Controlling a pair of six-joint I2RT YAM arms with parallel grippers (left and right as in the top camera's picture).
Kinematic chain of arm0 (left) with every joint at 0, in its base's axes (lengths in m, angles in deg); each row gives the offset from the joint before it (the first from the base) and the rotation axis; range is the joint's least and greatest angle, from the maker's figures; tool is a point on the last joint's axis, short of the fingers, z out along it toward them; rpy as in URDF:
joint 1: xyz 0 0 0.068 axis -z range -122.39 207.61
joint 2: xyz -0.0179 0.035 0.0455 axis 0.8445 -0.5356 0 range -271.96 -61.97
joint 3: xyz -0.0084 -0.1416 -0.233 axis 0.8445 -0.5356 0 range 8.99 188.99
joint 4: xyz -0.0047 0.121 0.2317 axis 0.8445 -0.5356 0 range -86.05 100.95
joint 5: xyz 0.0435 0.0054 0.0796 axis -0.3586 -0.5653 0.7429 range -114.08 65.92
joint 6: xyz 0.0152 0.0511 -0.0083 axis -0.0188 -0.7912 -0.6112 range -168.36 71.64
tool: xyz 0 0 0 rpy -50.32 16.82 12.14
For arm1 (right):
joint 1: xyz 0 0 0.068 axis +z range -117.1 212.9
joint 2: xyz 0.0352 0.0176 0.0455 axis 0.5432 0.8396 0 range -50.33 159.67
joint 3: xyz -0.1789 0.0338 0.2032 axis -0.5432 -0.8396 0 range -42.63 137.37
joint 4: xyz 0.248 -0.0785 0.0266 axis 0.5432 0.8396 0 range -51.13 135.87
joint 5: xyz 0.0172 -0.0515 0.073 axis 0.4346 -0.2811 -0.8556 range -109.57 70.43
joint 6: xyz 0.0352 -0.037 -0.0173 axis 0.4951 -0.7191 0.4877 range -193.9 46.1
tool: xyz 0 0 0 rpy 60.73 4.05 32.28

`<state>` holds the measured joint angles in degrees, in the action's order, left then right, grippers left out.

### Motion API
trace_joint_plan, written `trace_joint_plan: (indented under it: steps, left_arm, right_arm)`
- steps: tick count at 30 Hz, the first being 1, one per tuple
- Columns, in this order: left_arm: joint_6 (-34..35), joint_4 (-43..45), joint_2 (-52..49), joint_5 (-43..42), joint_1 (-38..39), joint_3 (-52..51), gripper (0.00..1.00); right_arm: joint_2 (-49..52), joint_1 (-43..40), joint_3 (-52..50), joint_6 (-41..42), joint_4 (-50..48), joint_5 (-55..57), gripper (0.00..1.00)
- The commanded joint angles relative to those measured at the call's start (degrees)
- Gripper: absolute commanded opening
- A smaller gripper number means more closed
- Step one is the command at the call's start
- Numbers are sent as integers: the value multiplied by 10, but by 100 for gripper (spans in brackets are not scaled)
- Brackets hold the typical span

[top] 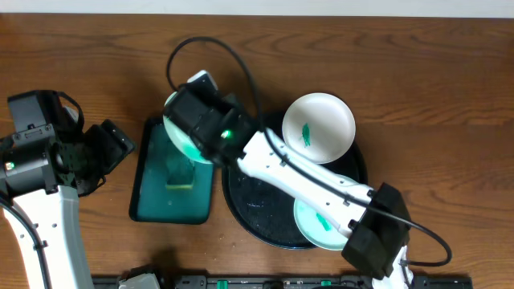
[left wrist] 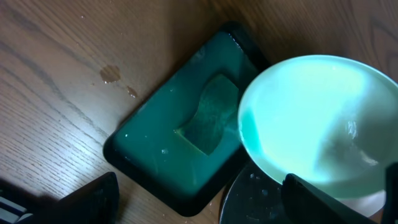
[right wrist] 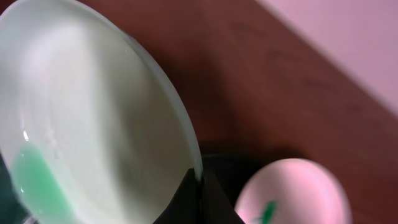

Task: Clean dirty plates on tray and stack at the side
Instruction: 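Lift the plate with the right gripper and carry it leftward over the water tray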

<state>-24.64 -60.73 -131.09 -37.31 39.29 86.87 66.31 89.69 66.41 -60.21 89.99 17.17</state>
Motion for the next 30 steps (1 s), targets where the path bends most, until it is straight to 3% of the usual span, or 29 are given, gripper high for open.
trace_joint_plan:
  steps: [1, 14, 30]
  left_arm:
    - [-8, -1, -1, -3, -3, 13, 84]
    - [-8, -1, -1, -2, -3, 12, 84]
    - [-8, -1, -1, -3, -3, 12, 84]
  right_arm:
    - [-3, 20, 13, -31, -9, 145, 1]
    - [-3, 89, 13, -109, -66, 292, 1]
    - [-3, 101, 13, -138, -84, 321, 1]
